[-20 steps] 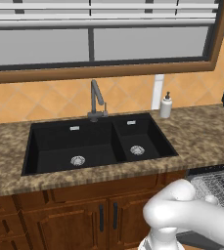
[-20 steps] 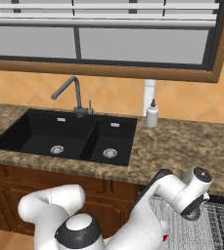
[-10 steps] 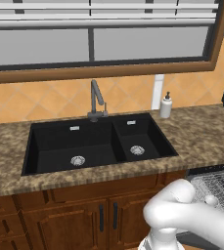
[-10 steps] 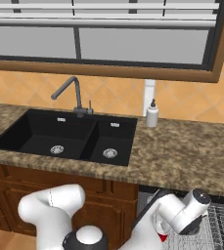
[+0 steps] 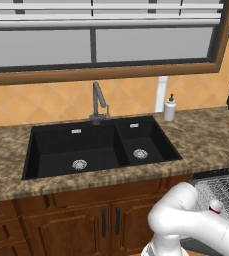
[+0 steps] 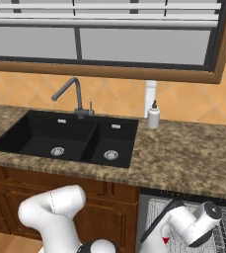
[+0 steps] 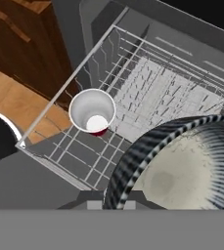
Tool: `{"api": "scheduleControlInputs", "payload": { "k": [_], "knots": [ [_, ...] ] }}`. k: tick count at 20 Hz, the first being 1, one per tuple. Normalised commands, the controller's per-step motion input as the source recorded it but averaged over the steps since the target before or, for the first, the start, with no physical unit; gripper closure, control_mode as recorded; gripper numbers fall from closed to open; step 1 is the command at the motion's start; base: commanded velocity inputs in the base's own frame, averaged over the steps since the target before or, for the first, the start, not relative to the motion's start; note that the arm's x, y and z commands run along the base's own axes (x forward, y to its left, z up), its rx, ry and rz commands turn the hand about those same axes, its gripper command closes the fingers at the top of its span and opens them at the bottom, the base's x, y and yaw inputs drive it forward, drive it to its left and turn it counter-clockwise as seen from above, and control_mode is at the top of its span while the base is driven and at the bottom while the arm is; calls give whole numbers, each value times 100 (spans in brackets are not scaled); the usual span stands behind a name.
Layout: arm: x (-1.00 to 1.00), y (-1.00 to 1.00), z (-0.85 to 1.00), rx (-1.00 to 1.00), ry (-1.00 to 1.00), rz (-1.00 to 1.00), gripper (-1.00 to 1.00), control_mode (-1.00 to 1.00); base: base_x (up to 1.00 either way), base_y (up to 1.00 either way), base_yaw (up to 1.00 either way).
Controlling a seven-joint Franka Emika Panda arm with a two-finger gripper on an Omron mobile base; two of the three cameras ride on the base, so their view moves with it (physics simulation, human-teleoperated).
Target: Pick up the cup and bowl from the counter, place them in the dishwasher, and close the dishwasher door.
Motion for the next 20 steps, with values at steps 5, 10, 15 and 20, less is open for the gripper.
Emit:
{"api": "scheduleControlInputs", "payload": {
  "k": [5,10,15,20],
  "knots": [
    [42,-10,-1,0,9,0,100,-100,0,0,0],
    [27,0,-32,0,16,10,100,-100,0,0,0],
    [-1,-8,-50,0,8,7,100,-100,0,0,0],
    [-1,-3,-56,0,1,5,100,-100,0,0,0]
  ]
}}
